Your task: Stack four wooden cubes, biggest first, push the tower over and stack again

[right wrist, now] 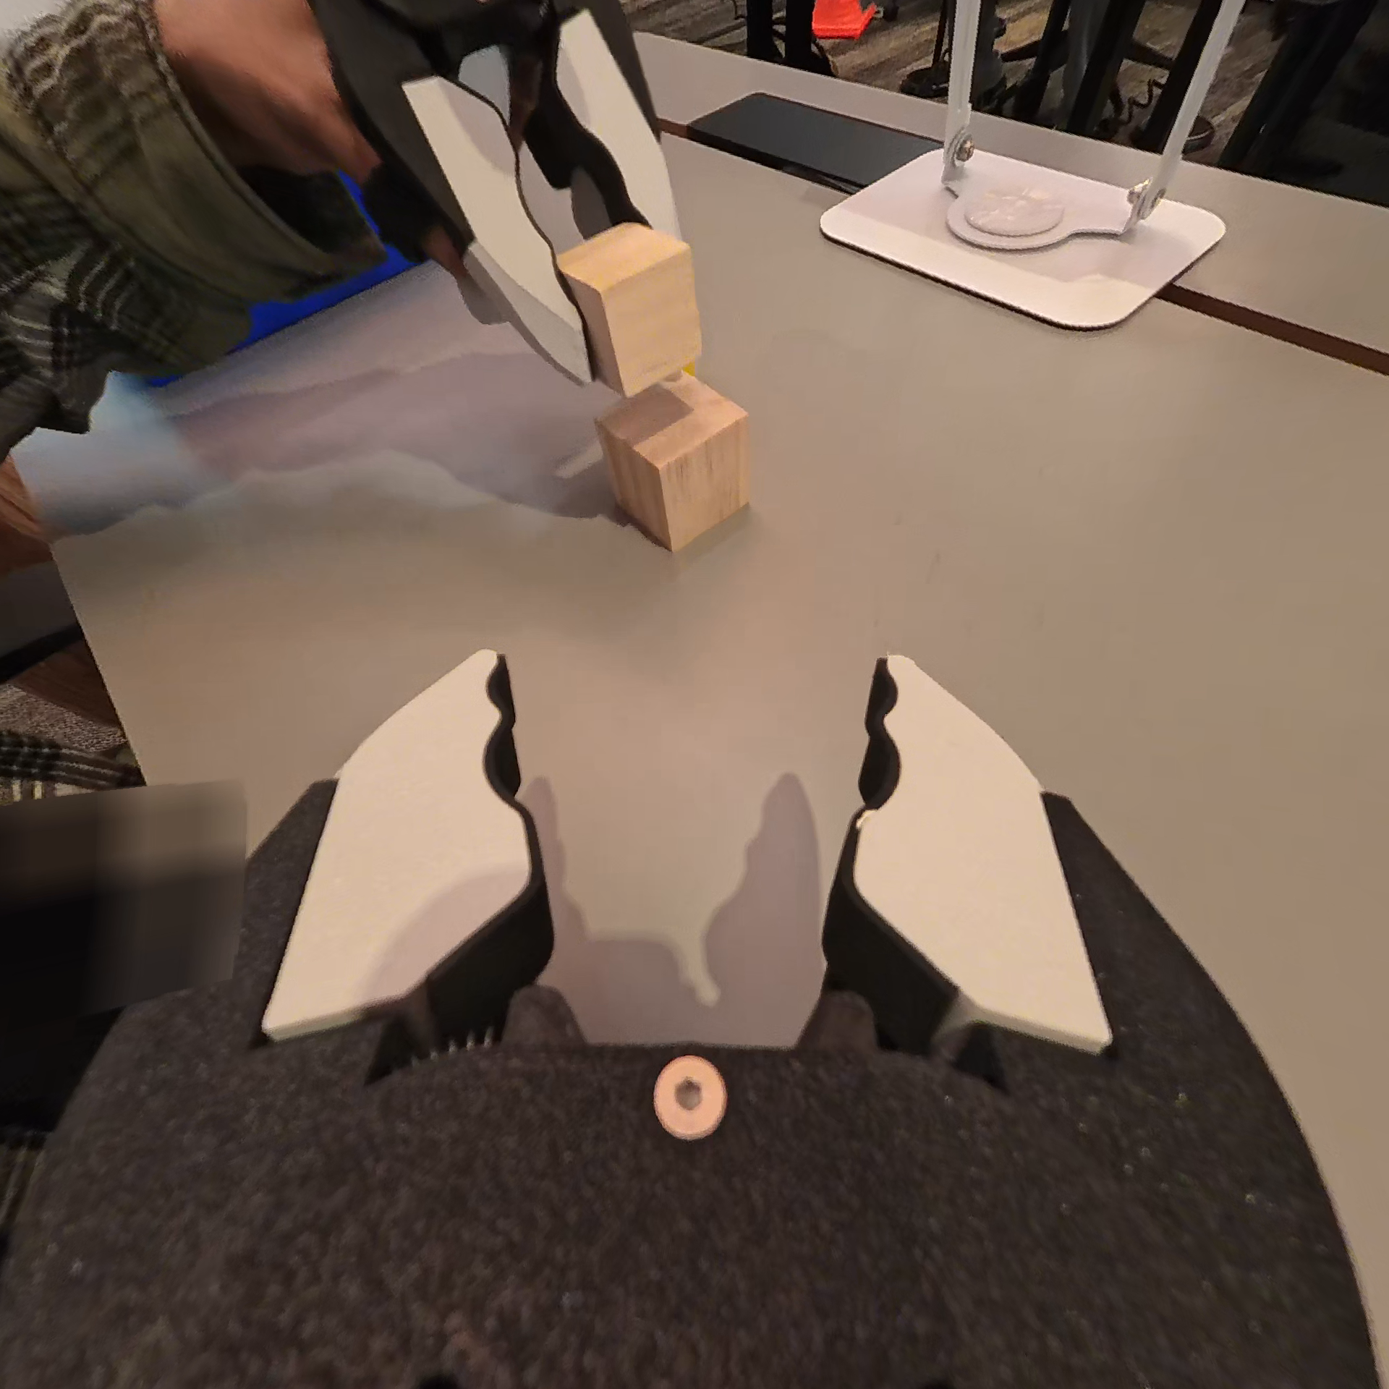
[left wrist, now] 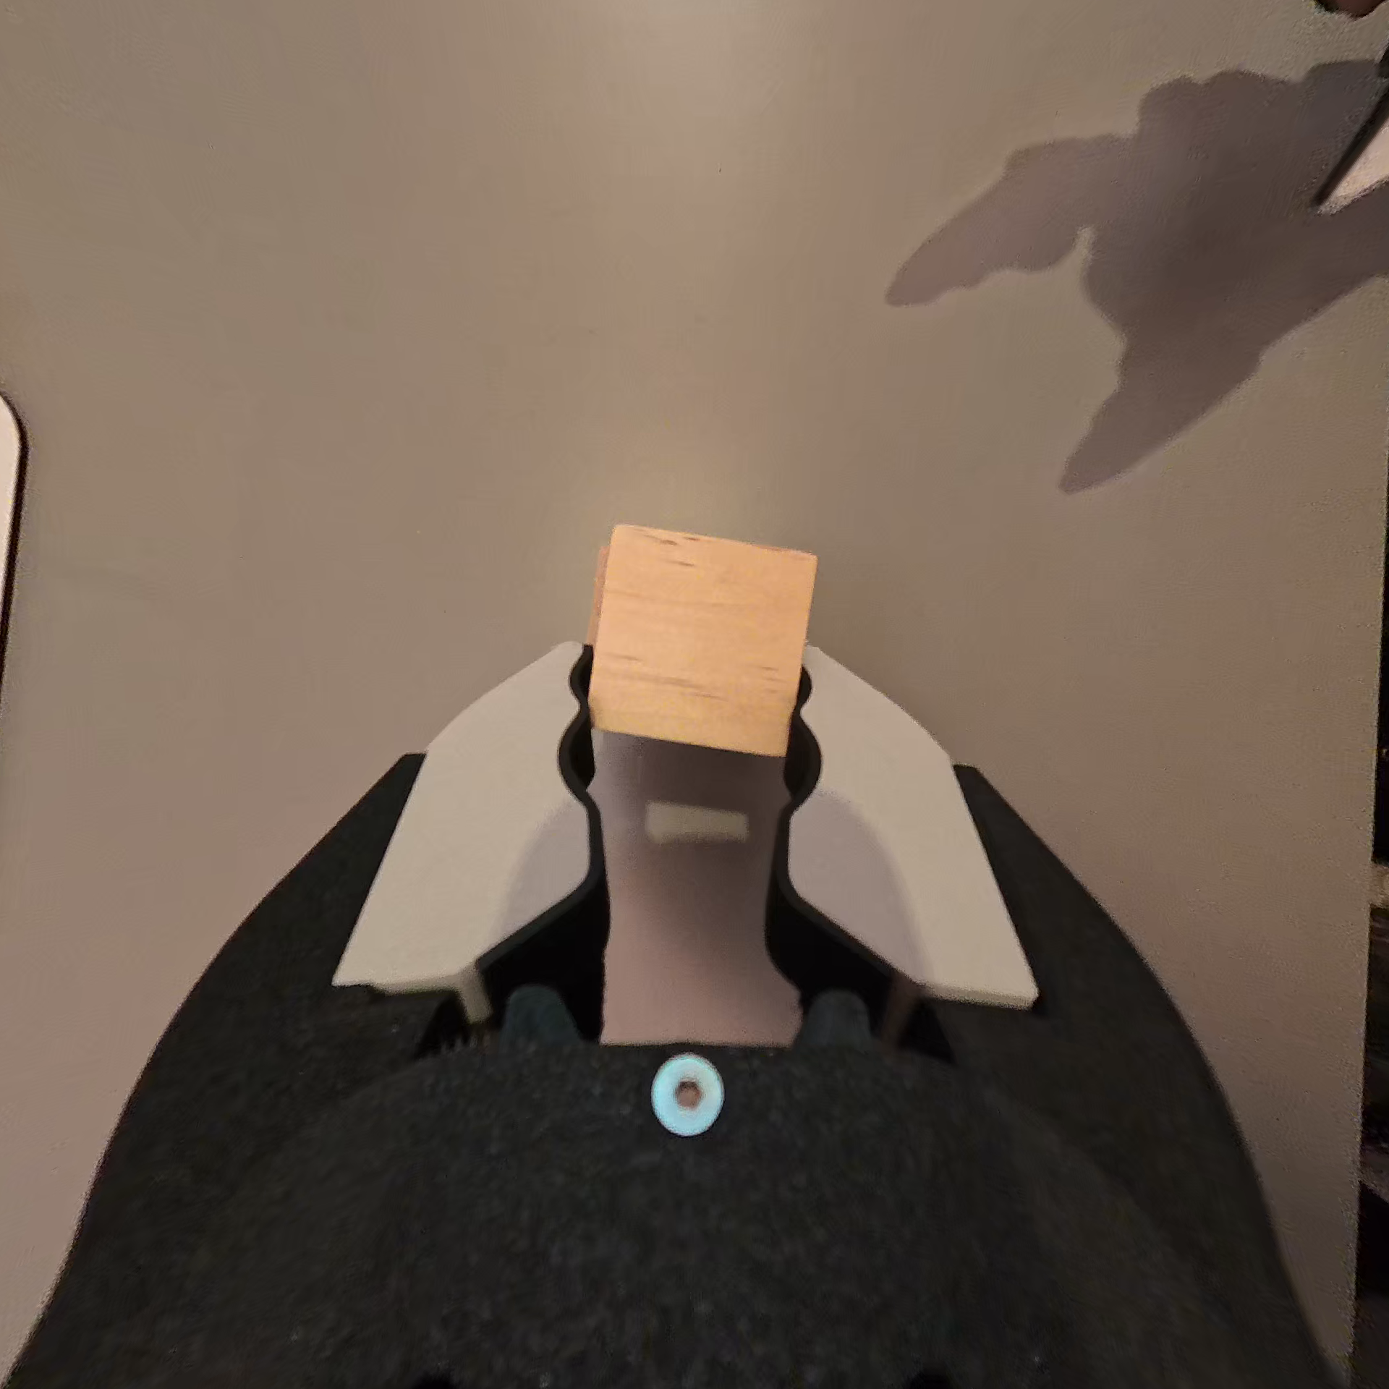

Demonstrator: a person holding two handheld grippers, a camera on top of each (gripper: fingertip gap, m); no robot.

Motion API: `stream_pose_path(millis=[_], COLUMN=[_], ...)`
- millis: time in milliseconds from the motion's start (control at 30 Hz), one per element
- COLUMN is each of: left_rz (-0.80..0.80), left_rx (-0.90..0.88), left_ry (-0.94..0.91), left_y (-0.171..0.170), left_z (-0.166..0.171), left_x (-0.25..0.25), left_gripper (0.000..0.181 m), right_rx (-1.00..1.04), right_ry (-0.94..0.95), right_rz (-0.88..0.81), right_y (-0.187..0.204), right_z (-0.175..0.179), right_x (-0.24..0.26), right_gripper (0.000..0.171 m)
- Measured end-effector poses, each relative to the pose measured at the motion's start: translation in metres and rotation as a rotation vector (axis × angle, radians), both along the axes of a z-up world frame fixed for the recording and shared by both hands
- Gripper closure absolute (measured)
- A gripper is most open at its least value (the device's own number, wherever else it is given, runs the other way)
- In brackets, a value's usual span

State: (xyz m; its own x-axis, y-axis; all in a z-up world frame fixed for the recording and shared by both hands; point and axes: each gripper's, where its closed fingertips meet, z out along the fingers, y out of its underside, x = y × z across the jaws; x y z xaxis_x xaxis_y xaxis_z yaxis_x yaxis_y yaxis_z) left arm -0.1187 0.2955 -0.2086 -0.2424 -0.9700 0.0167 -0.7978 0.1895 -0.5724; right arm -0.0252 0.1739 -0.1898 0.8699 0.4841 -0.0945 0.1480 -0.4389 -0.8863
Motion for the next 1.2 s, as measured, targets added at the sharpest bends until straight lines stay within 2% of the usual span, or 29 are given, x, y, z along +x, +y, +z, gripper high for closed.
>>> stream_pose_path(millis=[33,533,833,900,1067,1200], left_rz=[-0.006,0.003,0.014,0.014,0.034,0.093], left_rx=[0.003,-0.001,-0.018,-0.022,-0.006,0.076], left_ry=[0.008,0.068,0.055,0.052,0.018,-0.028], left_y=[-0.001,0.004,0.003,0.002,0.007,0.039], left_z=[-0.003,-0.023,-0.023,-0.024,-0.017,0.005], left_x=[0.002,0.006,0.007,0.008,0.002,-0.027], left_gripper=[0.133,0.133,0.133,0.13,0.107,0.099], right_rx=[0.001,0.0,-0.002,-0.001,0.003,0.002], right_ry=[-0.001,0.014,0.016,0.015,0.014,0.009], right_rz=[-0.002,-0.021,-0.023,-0.023,-0.026,-0.03], right_y=[-0.001,-0.005,-0.005,-0.005,-0.006,-0.009], right_z=[0.0,-0.002,-0.003,-0.003,-0.001,-0.001], right_x=[0.001,0.012,0.013,0.013,0.013,0.015], right_gripper=[0.082,0.083,0.083,0.083,0.081,0.081])
